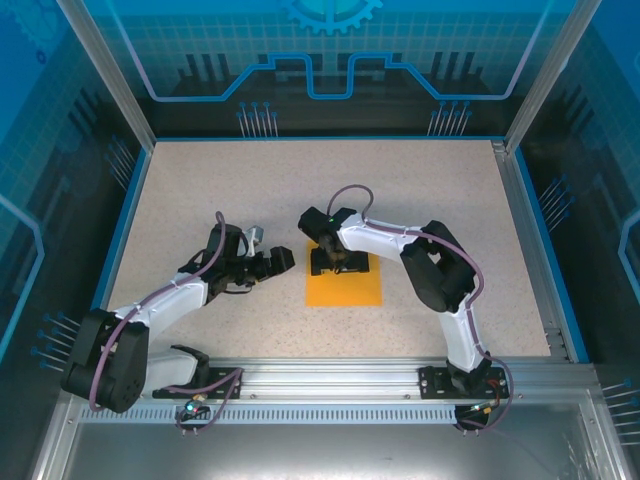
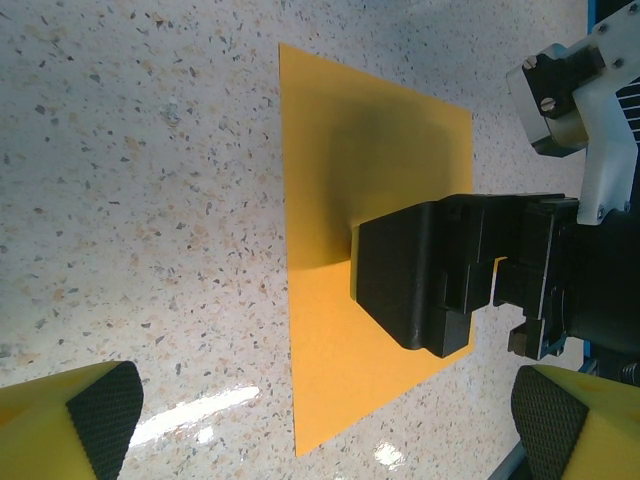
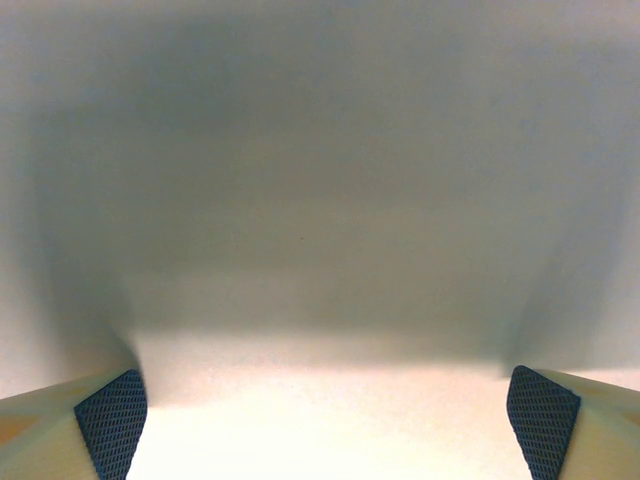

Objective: Fold a paper plane with a square sheet of paper (pick it up from the middle)
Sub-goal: Fold the square sheet of paper in half at the center of the table.

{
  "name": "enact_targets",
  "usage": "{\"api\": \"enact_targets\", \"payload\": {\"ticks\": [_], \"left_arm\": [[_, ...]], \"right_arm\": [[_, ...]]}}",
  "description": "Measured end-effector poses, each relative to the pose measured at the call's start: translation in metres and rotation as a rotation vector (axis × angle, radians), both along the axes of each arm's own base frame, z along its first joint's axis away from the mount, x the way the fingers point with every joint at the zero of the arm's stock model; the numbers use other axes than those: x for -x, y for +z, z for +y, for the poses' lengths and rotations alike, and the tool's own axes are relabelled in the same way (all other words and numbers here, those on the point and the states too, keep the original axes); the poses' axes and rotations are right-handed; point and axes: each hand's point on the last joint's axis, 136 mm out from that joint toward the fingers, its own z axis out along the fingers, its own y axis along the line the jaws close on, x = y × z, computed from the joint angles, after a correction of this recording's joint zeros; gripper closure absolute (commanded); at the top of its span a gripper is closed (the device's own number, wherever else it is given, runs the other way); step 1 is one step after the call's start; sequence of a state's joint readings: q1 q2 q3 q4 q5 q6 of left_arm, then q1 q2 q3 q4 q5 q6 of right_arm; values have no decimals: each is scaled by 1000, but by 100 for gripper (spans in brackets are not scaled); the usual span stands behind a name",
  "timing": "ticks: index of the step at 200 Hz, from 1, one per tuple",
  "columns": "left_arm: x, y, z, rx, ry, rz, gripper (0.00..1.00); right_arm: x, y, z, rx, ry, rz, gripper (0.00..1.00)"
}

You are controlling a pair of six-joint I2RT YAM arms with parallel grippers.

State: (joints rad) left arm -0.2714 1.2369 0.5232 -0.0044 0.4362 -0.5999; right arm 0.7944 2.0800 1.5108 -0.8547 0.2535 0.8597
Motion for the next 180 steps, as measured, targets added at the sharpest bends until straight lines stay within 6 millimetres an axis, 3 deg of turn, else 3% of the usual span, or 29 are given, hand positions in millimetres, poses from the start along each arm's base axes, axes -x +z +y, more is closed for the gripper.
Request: {"api": "enact_targets", "payload": {"ticks": [84, 180], "left_arm": [[2, -1, -1, 2, -5, 11, 1], [4, -3, -2, 4, -14, 19, 1]], "right_arm": [[-2, -8, 5, -59, -17, 12, 3], [-3, 0, 4, -66, -12, -4, 1]]}}
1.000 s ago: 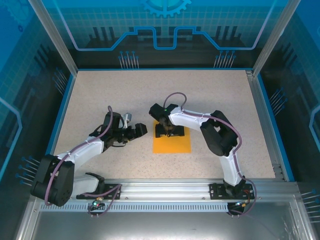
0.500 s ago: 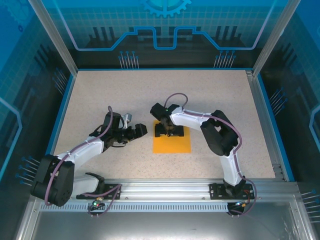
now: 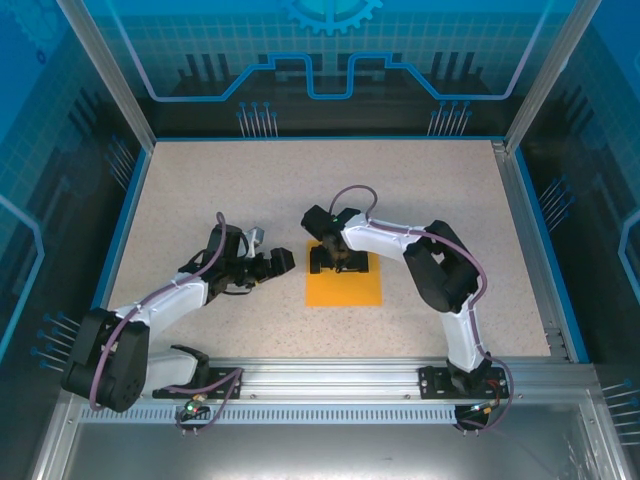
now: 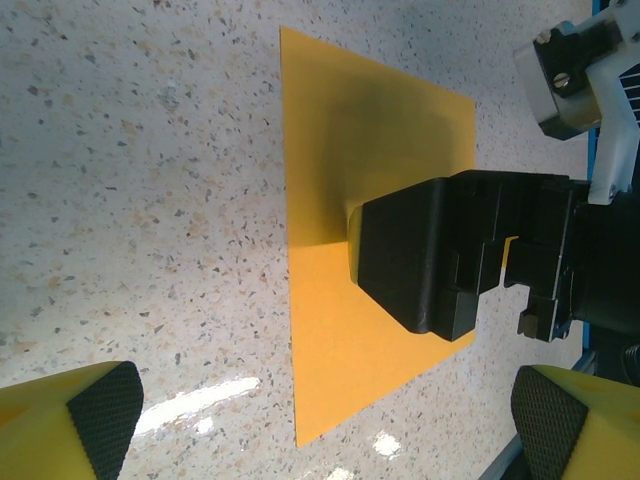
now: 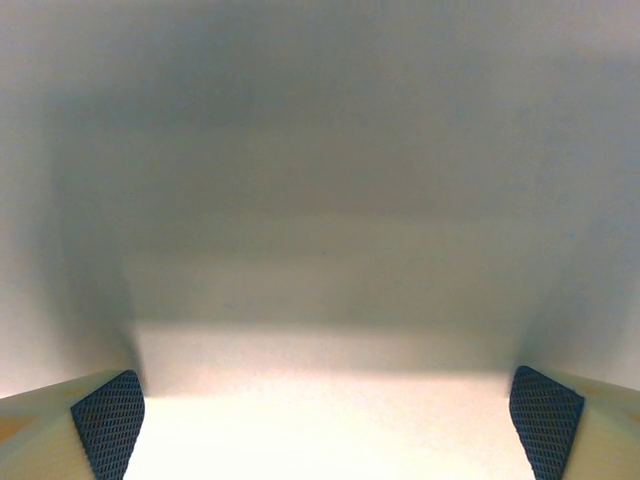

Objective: Fold a paper plane with a square sheet of paper (pick it up from the middle)
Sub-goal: Fold the square sheet of paper in half at the center of the table.

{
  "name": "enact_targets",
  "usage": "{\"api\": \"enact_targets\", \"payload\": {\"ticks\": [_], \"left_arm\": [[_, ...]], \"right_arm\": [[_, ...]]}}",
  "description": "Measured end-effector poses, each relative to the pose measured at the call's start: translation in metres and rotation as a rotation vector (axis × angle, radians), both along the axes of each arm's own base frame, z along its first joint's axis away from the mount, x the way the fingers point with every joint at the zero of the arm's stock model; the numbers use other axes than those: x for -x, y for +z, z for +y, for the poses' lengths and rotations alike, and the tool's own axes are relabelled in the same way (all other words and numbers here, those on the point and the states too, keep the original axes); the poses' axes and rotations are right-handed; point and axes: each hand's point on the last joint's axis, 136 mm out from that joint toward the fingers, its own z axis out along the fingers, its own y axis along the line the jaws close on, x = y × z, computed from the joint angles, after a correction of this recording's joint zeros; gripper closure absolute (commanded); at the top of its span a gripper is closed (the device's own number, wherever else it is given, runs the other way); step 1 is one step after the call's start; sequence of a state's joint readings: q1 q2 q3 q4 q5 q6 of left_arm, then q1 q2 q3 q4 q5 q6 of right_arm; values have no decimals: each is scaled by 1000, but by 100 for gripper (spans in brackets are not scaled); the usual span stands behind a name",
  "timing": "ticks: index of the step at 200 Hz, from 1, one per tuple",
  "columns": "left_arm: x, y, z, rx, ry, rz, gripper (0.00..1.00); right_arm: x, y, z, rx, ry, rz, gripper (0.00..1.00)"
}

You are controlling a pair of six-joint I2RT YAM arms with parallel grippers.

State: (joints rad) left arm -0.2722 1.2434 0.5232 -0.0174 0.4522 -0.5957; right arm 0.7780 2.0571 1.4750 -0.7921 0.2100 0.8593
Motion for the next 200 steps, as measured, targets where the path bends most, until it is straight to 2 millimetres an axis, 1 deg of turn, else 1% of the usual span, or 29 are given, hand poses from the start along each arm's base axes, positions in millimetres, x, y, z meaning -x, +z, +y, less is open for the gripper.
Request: {"api": "enact_targets", "payload": {"ticks": [41, 74, 136, 153, 168, 184, 200], "left_arm": [[2, 0, -2, 7, -11, 3, 1], [2, 0, -3, 9, -15, 4, 1], [2, 0, -3, 9, -15, 4, 1], [2, 0, -3, 9, -15, 4, 1], [2, 0, -3, 9, -16, 4, 1], [3, 0, -4, 9, -17, 4, 1], [3, 0, -4, 9, -17, 4, 1]], "right_arm": [[2, -4, -5, 14, -11, 3, 1], [3, -6, -4, 8, -18, 2, 1], [3, -9, -4, -8, -19, 7, 8], [2, -9, -4, -9, -18, 5, 9], [2, -8, -4, -11, -16, 2, 14], [2, -7, -4, -12, -12, 0, 13], [2, -7, -4, -12, -10, 0, 16]]}}
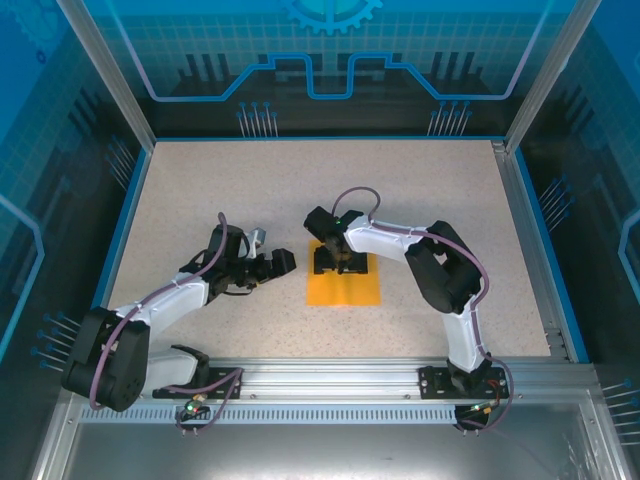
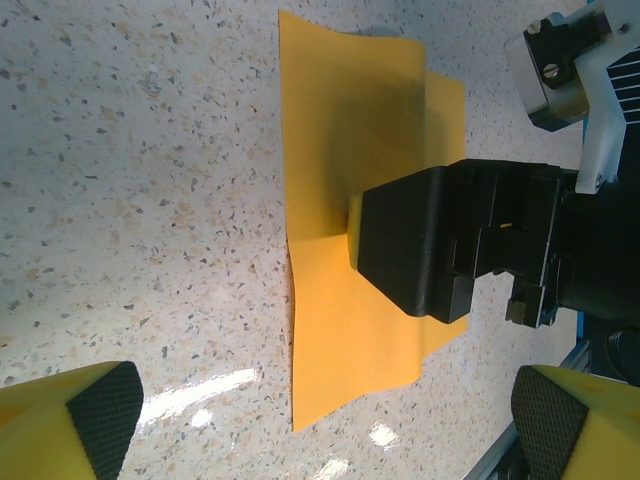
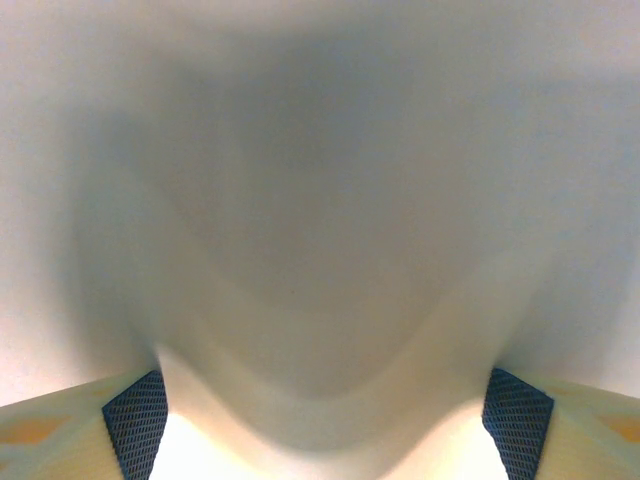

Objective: Fold a paper plane with a square sheet of paper (pick it up from the middle)
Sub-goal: Fold the square sheet of paper in half at the center of the table.

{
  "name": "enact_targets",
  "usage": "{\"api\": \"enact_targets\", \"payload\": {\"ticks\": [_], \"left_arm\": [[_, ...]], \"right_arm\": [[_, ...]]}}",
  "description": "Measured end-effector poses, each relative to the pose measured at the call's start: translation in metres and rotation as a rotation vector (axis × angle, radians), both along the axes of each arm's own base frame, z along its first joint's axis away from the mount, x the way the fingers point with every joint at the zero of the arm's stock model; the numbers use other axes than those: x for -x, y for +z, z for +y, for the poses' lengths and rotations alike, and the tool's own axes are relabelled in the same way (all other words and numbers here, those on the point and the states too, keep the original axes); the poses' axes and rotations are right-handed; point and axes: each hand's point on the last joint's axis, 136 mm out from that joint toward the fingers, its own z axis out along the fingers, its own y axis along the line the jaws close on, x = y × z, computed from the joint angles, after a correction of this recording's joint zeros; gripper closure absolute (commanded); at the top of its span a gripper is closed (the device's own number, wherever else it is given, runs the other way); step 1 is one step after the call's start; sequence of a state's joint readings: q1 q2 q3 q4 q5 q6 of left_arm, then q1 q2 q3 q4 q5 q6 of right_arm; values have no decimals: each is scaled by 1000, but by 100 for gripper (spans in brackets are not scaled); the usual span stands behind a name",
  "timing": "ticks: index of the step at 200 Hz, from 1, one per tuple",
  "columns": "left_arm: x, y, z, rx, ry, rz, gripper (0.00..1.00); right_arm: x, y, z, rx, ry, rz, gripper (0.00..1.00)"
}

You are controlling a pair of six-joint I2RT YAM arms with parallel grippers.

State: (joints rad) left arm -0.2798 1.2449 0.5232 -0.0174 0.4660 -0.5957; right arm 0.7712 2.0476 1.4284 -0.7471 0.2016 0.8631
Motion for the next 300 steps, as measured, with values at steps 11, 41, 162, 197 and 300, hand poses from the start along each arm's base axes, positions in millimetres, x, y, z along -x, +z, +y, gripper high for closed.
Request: {"api": "enact_targets", "payload": {"ticks": [11, 41, 162, 197, 300], "left_arm": [[0, 0, 0, 0, 0, 0, 1], [-2, 2, 0, 1, 0, -5, 1], [-8, 4, 11, -47, 69, -22, 1], [-9, 10, 13, -36, 96, -25, 1], [-5, 18, 2, 31, 66, 1, 1]], "right_arm": [[0, 0, 0, 0, 7, -1, 21], [-2, 2, 1, -4, 22, -7, 40], [1, 48, 21, -314, 29, -47, 72], [-11, 90, 39, -608, 11, -102, 70], [-21, 38, 25, -719, -41, 12, 54]]}}
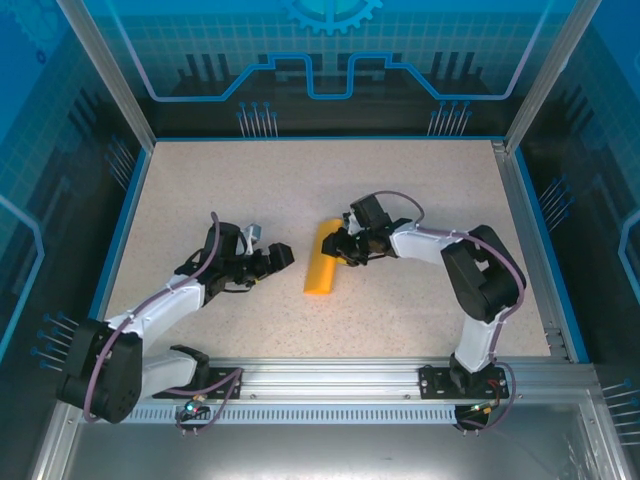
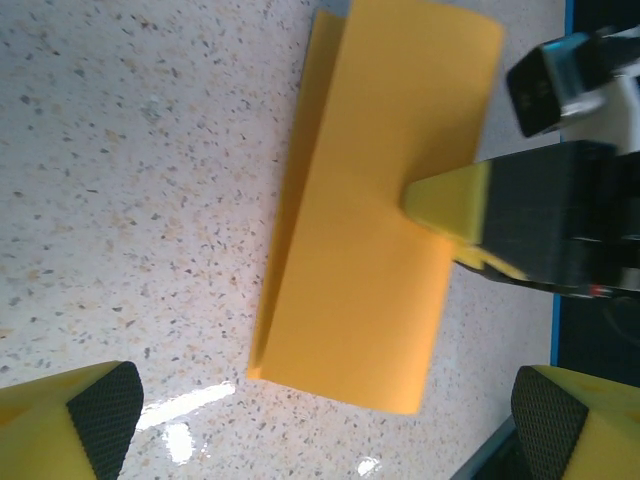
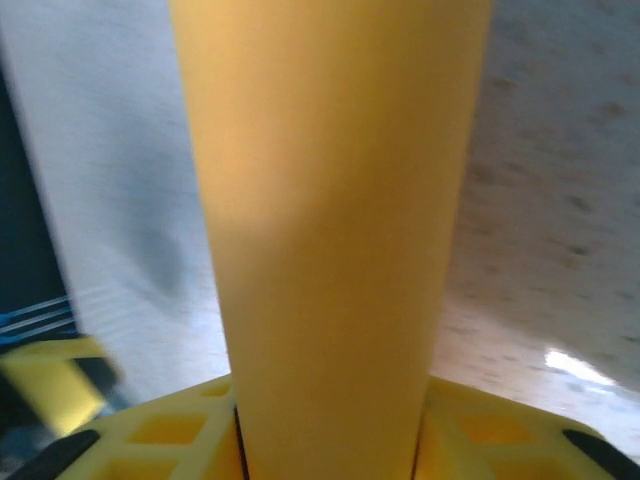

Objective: Fold a paper plane with a square sheet of paper (pick it up from the middle)
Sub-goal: Fold the square sheet of paper in half at the center of the table.

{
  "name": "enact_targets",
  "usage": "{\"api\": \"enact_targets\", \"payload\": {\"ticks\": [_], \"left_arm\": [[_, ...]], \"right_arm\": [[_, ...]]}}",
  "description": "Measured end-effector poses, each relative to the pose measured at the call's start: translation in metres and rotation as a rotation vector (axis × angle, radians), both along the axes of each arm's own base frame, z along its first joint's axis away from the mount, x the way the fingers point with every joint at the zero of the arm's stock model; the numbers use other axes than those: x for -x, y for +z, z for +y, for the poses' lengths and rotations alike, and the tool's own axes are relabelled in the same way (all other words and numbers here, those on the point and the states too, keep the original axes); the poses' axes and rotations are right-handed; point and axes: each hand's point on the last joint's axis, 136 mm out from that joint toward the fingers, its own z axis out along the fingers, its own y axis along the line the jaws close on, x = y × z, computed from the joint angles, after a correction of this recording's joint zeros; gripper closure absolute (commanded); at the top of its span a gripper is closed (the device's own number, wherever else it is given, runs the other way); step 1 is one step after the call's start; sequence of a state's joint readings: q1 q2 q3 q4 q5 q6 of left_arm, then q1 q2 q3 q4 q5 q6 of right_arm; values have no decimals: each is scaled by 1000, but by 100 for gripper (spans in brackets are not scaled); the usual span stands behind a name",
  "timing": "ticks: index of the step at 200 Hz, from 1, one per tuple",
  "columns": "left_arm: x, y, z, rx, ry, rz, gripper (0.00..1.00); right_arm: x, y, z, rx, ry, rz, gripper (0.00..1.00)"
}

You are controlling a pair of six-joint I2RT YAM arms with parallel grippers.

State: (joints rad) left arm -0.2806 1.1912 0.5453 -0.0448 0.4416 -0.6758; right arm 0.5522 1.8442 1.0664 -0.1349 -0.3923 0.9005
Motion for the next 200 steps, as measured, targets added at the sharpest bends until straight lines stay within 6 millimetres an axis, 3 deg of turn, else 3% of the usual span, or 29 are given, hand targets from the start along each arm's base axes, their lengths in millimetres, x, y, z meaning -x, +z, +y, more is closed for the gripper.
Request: {"api": "enact_targets", "payload": {"ticks": [19, 69, 125, 200], "left_arm": [[-2, 0, -4, 9, -15, 4, 2], [-3, -2, -25, 19, -79, 18, 2], [-6, -12, -30, 20, -96, 43, 2], [-13, -8, -36, 27, -122, 28, 6]], "right_arm": [[3, -11, -10, 74, 22, 16, 52], [-7, -8, -33, 163, 33, 2, 38], [-8, -12, -45, 235, 23, 16, 37], [-4, -27, -65, 346, -34, 63, 30]]}}
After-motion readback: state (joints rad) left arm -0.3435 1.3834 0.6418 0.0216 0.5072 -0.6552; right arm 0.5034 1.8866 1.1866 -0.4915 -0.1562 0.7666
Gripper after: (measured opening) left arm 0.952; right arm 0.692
